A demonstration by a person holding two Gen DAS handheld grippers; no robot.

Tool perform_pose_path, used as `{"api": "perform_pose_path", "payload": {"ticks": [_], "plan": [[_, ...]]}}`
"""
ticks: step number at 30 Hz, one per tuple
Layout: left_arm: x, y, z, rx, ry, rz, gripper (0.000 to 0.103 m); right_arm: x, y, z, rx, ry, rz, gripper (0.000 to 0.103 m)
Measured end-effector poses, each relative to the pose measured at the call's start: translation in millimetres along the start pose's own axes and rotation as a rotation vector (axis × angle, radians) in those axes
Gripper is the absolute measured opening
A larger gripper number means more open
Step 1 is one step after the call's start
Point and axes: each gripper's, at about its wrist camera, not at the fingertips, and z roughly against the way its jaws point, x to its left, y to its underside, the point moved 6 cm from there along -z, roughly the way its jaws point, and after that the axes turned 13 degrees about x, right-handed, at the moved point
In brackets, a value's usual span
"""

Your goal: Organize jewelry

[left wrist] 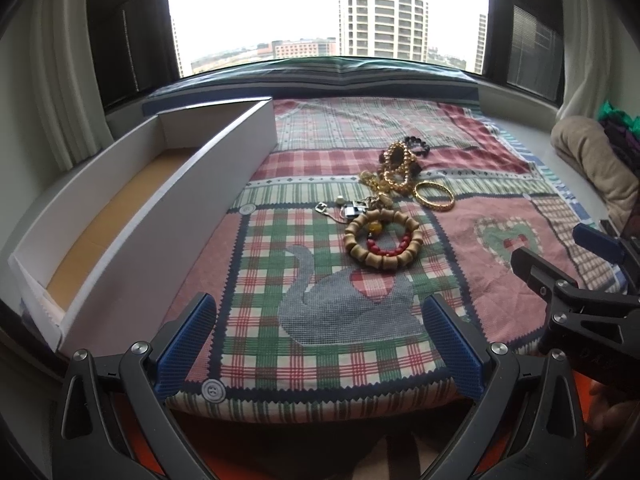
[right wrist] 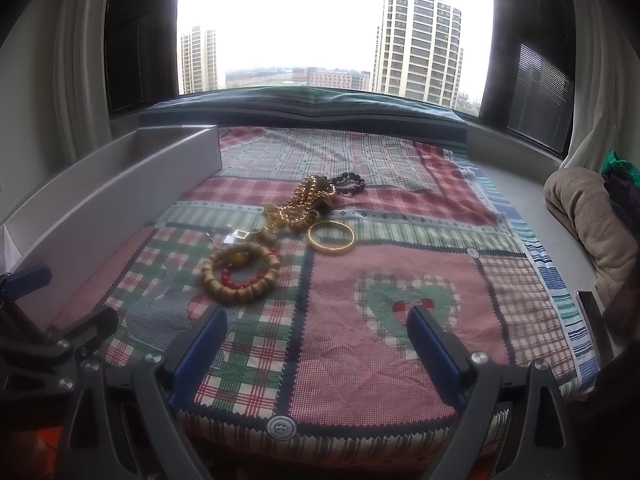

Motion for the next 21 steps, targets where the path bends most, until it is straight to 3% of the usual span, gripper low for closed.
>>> {"api": "perform_pose_path", "payload": {"ticks": [21], "plan": [[1.0, 6.5, -5.9, 0.035, 0.014, 0.018, 0.103, 1.9, 4.0, -2.7, 0.013, -0.003, 0.004, 0.093]]}}
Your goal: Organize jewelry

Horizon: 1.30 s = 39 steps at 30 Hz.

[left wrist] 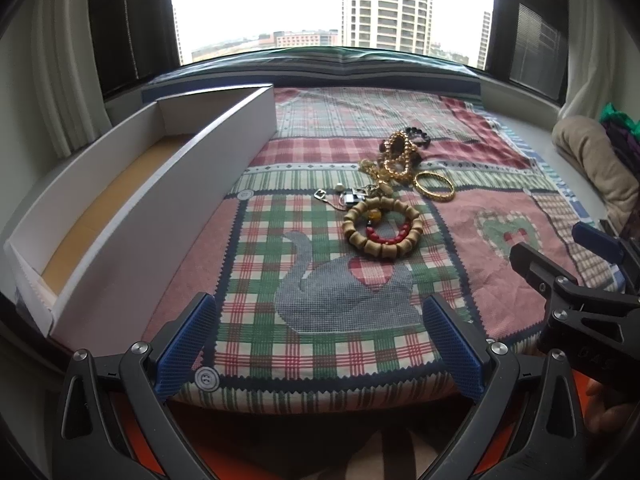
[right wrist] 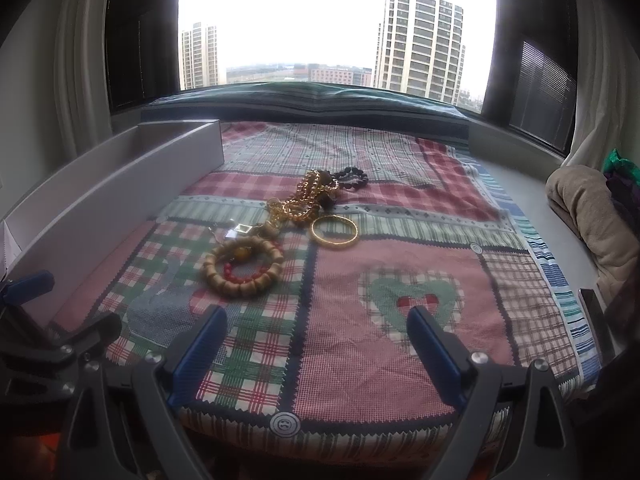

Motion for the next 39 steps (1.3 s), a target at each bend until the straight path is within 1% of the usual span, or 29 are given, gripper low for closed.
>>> {"api": "perform_pose_path", "payload": {"ticks": [17, 27, 35, 39], "plan": [[2, 0, 5, -0.009, 0.003, 0.004, 0.103, -2, -2, 7, -0.023, 0.006, -0.009, 0.093], [1, 2, -1, 0.011, -0.005, 0.003, 0.103, -3, 0, 7, -0.018, 0.005, -0.013, 0.093], [3, 4, -9, 0.037, 0.016, 0.021, 0.103, -2, 1, 1, -0.002, 0.000, -0.011, 0.093], [3, 4, -12, 0.044, 0.011, 0.025, 0.103, -4, 1, -2, 0.007, -0.005, -0.014, 0.093]]}}
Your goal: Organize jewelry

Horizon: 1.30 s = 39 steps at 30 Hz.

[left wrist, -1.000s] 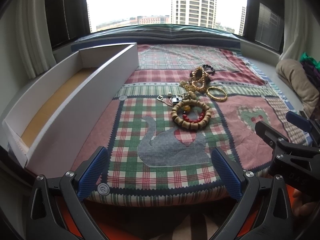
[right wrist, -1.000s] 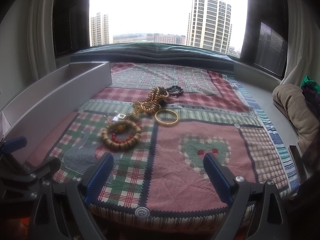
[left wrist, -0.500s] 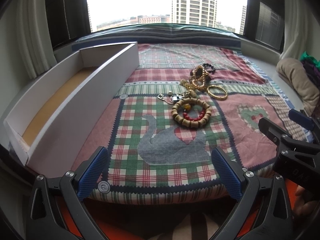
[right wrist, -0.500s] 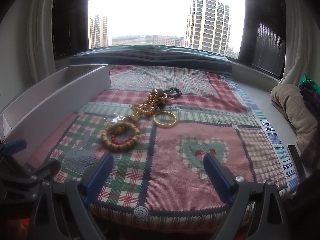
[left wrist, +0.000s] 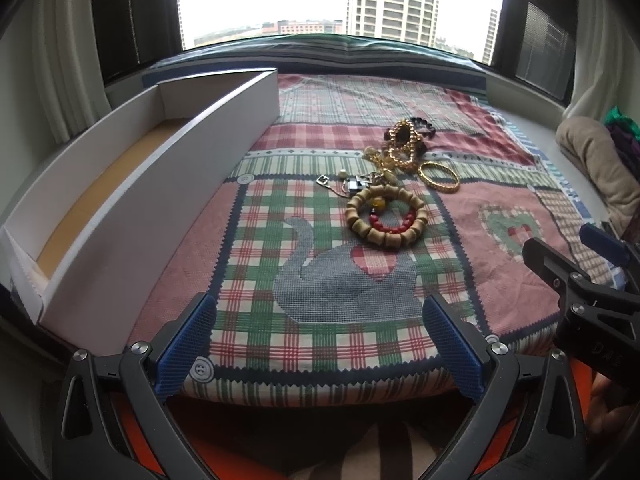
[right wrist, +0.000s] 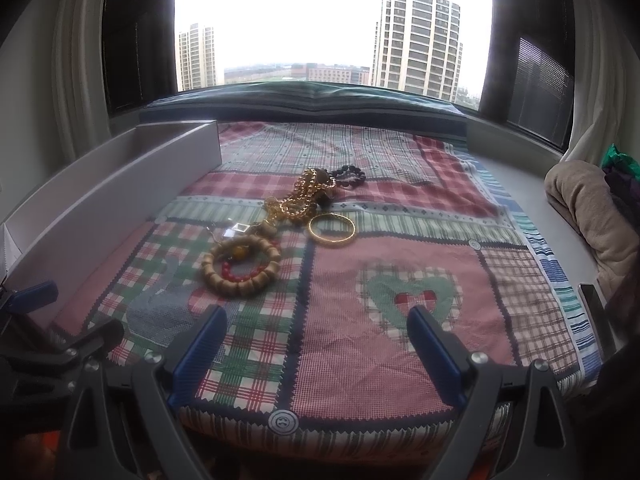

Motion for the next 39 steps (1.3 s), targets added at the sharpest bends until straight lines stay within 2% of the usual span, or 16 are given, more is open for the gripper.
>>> {"api": "perform_pose_path", "payload": {"ticks": [8, 13, 16, 20, 24, 26, 28, 30, 31, 32, 33, 34, 35, 37, 39], "plan": [[-2, 0, -8, 0.020, 0.002, -0.015, 0.103, -2, 1, -4, 0.008, -0.002, -0.004, 0.093], [-7, -2, -23, 0.099, 0.084, -0.037, 0.103, -3, 2, -7, 0.018, -0.006, -0.010, 0.093], [-1, -22, -31, 0.117, 0.092, -0.032, 0.103, -4, 3, -8, 0.022, -0.010, -0.012, 0.093], [4, -64, -51, 0.082, 0.090, -0.032, 0.102, -4, 3, -7, 0.018, -0.017, -0.016, 0.093], [-9, -92, -99, 0.136, 0.163, -0.077, 0.100, -9, 4, -4, 0.015, -0.022, -0.028, 0.093], [-12, -95, -123, 0.183, 0.166, -0.084, 0.074, -14, 5, -3, 0.016, -0.022, -0.036, 0.093], [-16, -96, -137, 0.206, 0.189, -0.102, 0.070, -19, 7, -2, 0.016, -0.016, -0.048, 0.093], [-18, -96, -143, 0.198, 0.175, -0.116, 0.065, -25, 10, -2, 0.019, -0.010, -0.057, 0.093], [-21, -97, -142, 0.176, 0.174, -0.130, 0.057, -27, 11, -2, 0.021, -0.005, -0.063, 0.093], [-24, -97, -143, 0.171, 0.169, -0.155, 0.042, -30, 12, -4, 0.026, -0.003, -0.067, 0.093], [-27, -95, -144, 0.167, 0.137, -0.183, 0.036, -32, 14, -5, 0.031, -0.002, -0.072, 0.093], [-30, -94, -144, 0.159, 0.120, -0.211, 0.020, -33, 15, -8, 0.038, -0.001, -0.076, 0.093], [-33, -91, -141, 0.165, 0.130, -0.228, 0.014, -34, 16, -10, 0.046, -0.002, -0.079, 0.093], [-31, -85, -133, 0.161, 0.120, -0.221, 0.013, -34, 17, -14, 0.057, -0.011, -0.081, 0.093], [-23, -77, -121, 0.163, 0.155, -0.185, 0.013, -32, 16, -13, 0.055, -0.015, -0.077, 0.093]]}}
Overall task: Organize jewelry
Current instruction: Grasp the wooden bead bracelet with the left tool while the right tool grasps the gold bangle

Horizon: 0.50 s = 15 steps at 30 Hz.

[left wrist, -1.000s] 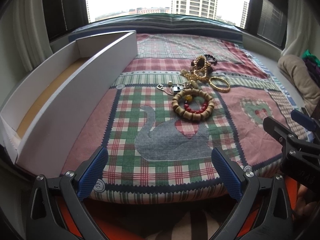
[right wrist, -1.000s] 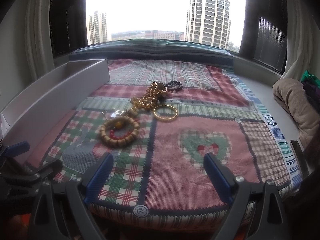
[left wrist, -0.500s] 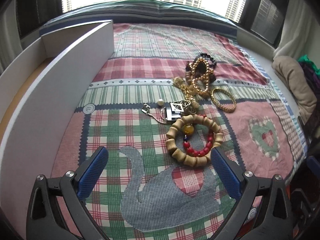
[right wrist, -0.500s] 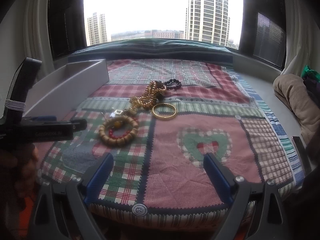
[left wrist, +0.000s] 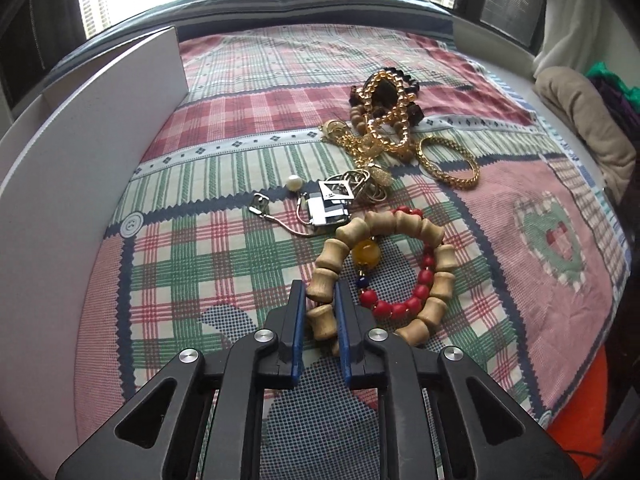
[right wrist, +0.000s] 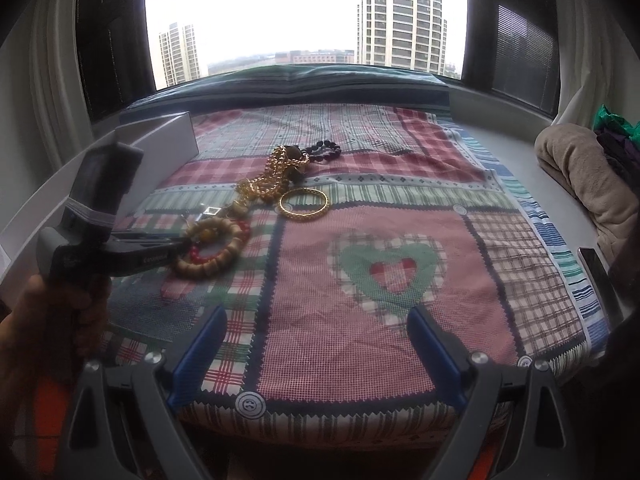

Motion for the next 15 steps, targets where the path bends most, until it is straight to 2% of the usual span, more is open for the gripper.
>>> {"api": "perform_pose_path", "payload": {"ticks": [3, 7, 8, 9, 11, 13, 15], "plan": [[15, 20, 23, -0.015, 0.034, 0.052, 0.013, 1, -1, 3, -0.009, 0.002, 0.006, 0.093], [37, 40, 30, -0.004, 0.029, 0.100, 0.014, -2, -1, -3, 0.007, 0.008, -0.003, 0.093], [41, 42, 27, 0.005, 0.016, 0.098, 0.017, -1, -1, -6, 0.015, 0.004, -0.002, 0.093], [43, 44, 24, 0.015, 0.000, 0.092, 0.021, 0, -2, -10, 0.024, -0.005, -0.001, 0.093], [46, 43, 20, 0.016, -0.021, 0.084, 0.049, 2, -7, -17, 0.054, -0.061, -0.005, 0.093], [48, 41, 18, 0.003, -0.053, 0.083, 0.062, 0, -20, -24, 0.076, -0.156, -0.017, 0.093], [46, 39, 15, 0.005, -0.057, 0.071, 0.063, -4, -42, -28, 0.062, -0.217, 0.001, 0.093]]}}
